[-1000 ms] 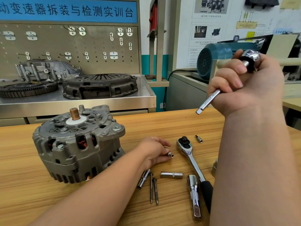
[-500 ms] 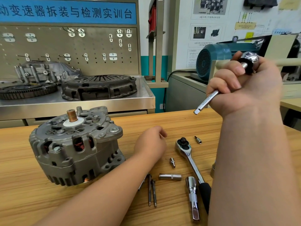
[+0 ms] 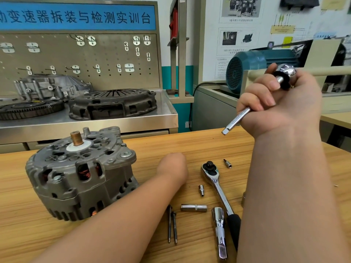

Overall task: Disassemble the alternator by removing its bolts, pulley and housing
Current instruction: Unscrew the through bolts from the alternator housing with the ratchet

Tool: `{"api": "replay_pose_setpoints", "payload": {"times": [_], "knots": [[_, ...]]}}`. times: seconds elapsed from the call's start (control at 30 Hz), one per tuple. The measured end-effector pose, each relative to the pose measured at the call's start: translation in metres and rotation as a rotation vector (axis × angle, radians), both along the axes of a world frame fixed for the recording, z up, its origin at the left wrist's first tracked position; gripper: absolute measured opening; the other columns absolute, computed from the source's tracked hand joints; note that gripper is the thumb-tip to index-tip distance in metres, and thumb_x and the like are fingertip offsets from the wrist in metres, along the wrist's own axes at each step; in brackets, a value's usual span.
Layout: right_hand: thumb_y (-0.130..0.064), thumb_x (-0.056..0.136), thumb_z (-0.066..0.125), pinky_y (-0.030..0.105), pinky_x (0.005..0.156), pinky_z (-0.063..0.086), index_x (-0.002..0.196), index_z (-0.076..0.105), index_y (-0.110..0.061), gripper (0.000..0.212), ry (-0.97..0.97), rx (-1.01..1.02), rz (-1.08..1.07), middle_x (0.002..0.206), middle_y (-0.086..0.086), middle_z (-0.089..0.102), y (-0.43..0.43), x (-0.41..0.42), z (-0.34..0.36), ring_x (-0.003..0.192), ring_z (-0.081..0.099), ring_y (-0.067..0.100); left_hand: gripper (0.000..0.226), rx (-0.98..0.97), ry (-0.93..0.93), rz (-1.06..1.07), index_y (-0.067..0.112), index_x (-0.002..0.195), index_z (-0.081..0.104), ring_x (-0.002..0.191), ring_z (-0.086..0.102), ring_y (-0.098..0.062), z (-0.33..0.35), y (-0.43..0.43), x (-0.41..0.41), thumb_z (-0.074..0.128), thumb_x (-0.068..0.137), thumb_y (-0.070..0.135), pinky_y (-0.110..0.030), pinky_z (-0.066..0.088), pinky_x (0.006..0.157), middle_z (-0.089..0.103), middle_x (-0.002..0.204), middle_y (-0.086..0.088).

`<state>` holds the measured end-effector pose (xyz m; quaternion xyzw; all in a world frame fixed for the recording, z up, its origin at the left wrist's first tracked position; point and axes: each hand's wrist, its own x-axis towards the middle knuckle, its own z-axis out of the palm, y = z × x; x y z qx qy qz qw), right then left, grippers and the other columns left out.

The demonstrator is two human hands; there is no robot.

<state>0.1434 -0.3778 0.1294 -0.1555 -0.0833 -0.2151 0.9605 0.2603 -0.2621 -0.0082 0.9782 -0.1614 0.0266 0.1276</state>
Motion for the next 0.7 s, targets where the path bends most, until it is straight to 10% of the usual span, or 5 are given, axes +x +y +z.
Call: {"api": "replay_pose_setpoints", "payload": {"times": [0.23, 0.4, 0.7], "knots": [[-0.028, 0.095, 0.036, 0.018, 0.033, 0.014, 0.068, 0.052, -0.015, 0.034, 0.002, 0.003, 0.027, 0.046, -0.007, 0.035, -0.002, 0.003, -0.004, 0.032, 0.021, 0.007, 0.035, -0.343, 0.163, -0.137, 0.021, 0.129, 0.057, 0.105, 0.060, -0.017, 0.016, 0.004, -0.032, 0.060, 0.094, 0.017, -0.028, 0.049, 0.089, 0.064, 0.116, 0.001], [-0.027, 0.094, 0.037, 0.016, 0.034, 0.013, 0.067, 0.051, -0.015, 0.033, 0.003, -0.010, -0.009, 0.045, -0.007, 0.034, -0.004, 0.005, -0.005, 0.032, 0.020, 0.007, 0.022, -0.823, 0.336, -0.378, 0.032, 0.088, 0.068, 0.064, 0.067, 0.001, 0.037, 0.031, -0.073, 0.067, 0.088, 0.009, -0.015, 0.054, 0.062, 0.070, 0.068, 0.015], [-0.030, 0.092, 0.039, 0.018, 0.031, 0.014, 0.070, 0.051, -0.015, 0.029, -0.023, -0.106, 0.057, 0.045, -0.007, 0.034, 0.009, 0.006, -0.002, 0.031, 0.021, 0.006, 0.021, -1.043, 0.228, -0.426, 0.026, 0.084, 0.074, 0.084, 0.071, -0.003, 0.066, 0.051, -0.096, 0.077, 0.073, 0.008, -0.019, 0.057, 0.077, 0.073, 0.095, 0.020]]}}
